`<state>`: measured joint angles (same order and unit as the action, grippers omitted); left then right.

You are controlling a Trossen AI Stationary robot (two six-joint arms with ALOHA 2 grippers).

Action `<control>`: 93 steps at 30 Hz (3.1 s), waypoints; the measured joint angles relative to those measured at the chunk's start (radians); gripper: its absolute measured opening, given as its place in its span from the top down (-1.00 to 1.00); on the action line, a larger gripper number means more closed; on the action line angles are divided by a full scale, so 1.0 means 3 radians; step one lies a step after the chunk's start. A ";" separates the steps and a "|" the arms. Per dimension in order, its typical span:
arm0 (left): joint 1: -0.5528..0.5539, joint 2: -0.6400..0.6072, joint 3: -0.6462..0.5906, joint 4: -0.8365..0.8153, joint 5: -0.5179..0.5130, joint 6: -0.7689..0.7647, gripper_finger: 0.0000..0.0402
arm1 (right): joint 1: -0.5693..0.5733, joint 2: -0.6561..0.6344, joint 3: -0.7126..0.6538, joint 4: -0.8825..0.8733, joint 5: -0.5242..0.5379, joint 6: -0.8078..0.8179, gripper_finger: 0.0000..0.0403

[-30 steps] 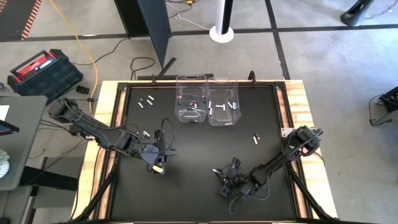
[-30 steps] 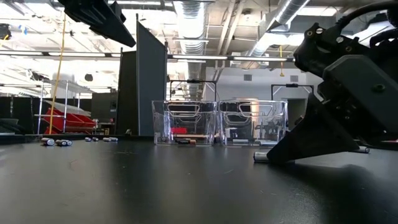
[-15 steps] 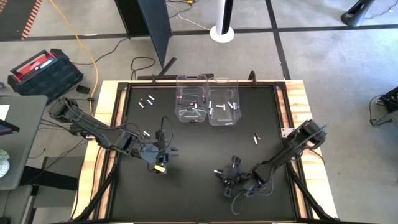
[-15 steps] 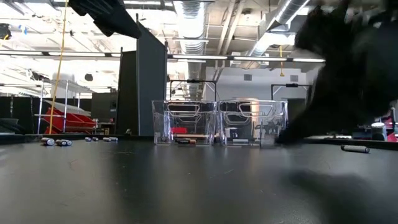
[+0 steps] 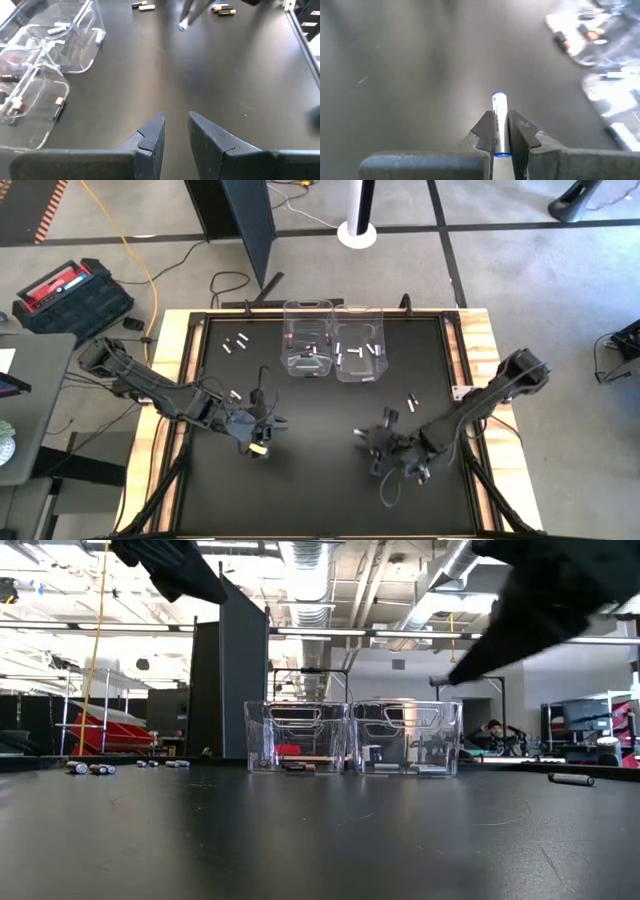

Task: Sort batteries
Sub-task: Put the white battery into the right transparent bin

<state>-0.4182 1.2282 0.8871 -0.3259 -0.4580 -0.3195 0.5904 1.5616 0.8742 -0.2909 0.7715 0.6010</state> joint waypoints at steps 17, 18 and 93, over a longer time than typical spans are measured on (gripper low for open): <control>0.0848 0.0000 0.0000 0.0000 -0.0011 0.0702 0.59 | -0.1490 -0.0886 0.0286 0.0316 -0.0083 -0.0741 0.75; 0.0905 0.0000 0.0000 0.0003 -0.0012 0.0789 0.59 | -0.1602 -0.0869 0.0381 0.0317 -0.0112 -0.0830 0.75; 0.1588 0.0000 -0.0003 -0.0094 -0.0005 0.1273 0.59 | -0.3320 0.0935 0.1464 -0.1357 -0.1707 0.0326 0.17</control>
<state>0.0582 1.2282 0.8864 -0.3541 -0.4595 0.0624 -0.4057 1.8422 1.3133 -0.6981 0.2594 0.6987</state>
